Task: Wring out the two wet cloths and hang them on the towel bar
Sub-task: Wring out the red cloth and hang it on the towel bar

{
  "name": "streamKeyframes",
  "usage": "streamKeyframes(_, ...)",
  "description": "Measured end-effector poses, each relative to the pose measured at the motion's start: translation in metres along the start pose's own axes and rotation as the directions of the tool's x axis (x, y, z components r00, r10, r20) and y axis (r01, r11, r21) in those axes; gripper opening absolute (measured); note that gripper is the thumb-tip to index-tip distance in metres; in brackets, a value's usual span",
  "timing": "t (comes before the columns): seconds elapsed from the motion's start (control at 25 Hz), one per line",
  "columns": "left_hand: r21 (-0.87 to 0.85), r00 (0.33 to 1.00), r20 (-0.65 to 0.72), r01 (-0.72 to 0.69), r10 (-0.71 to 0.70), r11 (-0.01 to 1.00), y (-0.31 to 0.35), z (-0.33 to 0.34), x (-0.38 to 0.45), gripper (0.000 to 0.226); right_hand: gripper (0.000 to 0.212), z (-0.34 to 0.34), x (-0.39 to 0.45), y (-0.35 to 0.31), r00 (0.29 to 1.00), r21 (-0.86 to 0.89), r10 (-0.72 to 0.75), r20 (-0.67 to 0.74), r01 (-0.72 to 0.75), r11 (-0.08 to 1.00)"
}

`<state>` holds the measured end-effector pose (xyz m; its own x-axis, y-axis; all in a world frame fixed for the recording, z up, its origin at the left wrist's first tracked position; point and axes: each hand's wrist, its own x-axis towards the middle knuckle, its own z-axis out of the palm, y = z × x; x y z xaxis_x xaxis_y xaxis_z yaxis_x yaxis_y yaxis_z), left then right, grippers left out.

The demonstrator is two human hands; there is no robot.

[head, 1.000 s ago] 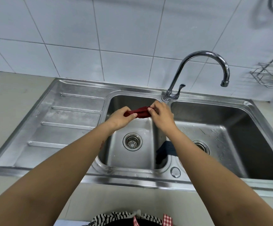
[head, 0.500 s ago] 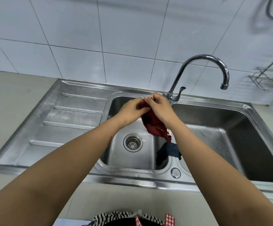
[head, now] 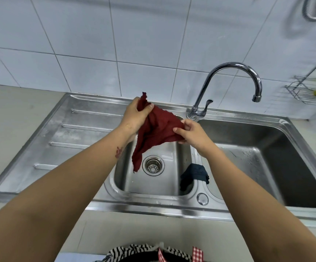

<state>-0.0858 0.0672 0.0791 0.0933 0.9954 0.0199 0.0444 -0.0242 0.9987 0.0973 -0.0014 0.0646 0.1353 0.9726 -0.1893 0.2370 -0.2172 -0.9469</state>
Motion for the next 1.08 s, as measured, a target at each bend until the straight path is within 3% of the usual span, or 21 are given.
streamKeyframes(0.12,-0.020,0.999,-0.028,0.018,-0.018,1.000,-0.002,-0.014,0.004,0.009,0.010,-0.009,0.002,-0.001,0.987,0.013,-0.017,-0.162,0.019,1.000)
streamKeyframes(0.28,0.047,0.998,-0.051,0.023,-0.021,0.999,-0.004,-0.028,0.007,0.025,0.017,-0.027,0.006,0.002,0.947,-0.034,-0.054,-0.317,0.046,0.998)
streamKeyframes(0.48,0.080,0.999,-0.023,0.026,-0.024,0.996,-0.001,-0.040,0.012,0.018,0.017,-0.046,0.001,0.003,0.982,-0.002,-0.017,-0.188,0.017,1.000)
streamKeyframes(0.6,0.113,1.000,-0.024,0.015,-0.012,0.993,0.000,-0.044,0.011,0.019,0.021,-0.051,-0.005,0.005,0.990,-0.098,-0.018,-0.139,0.005,0.995)
streamKeyframes(0.76,0.353,0.995,0.007,-0.093,0.096,0.931,-0.004,-0.052,0.009,0.026,0.012,-0.049,-0.009,0.009,0.948,-0.335,-0.084,-0.308,-0.026,0.942)
streamKeyframes(0.84,0.419,0.994,0.024,-0.109,0.109,0.901,-0.004,-0.053,0.006,0.031,0.013,-0.049,-0.009,0.010,0.933,-0.329,-0.075,-0.351,-0.048,0.943)
streamKeyframes(0.96,0.134,0.999,0.039,0.018,-0.024,0.991,0.005,-0.051,-0.001,0.018,0.019,-0.055,-0.007,0.012,0.957,-0.091,0.009,-0.289,-0.037,0.995)
streamKeyframes(1.08,-0.046,0.984,0.137,0.121,-0.113,0.992,0.012,-0.055,-0.007,0.006,0.024,-0.064,-0.011,0.006,0.966,-0.077,-0.007,-0.257,-0.013,0.997)
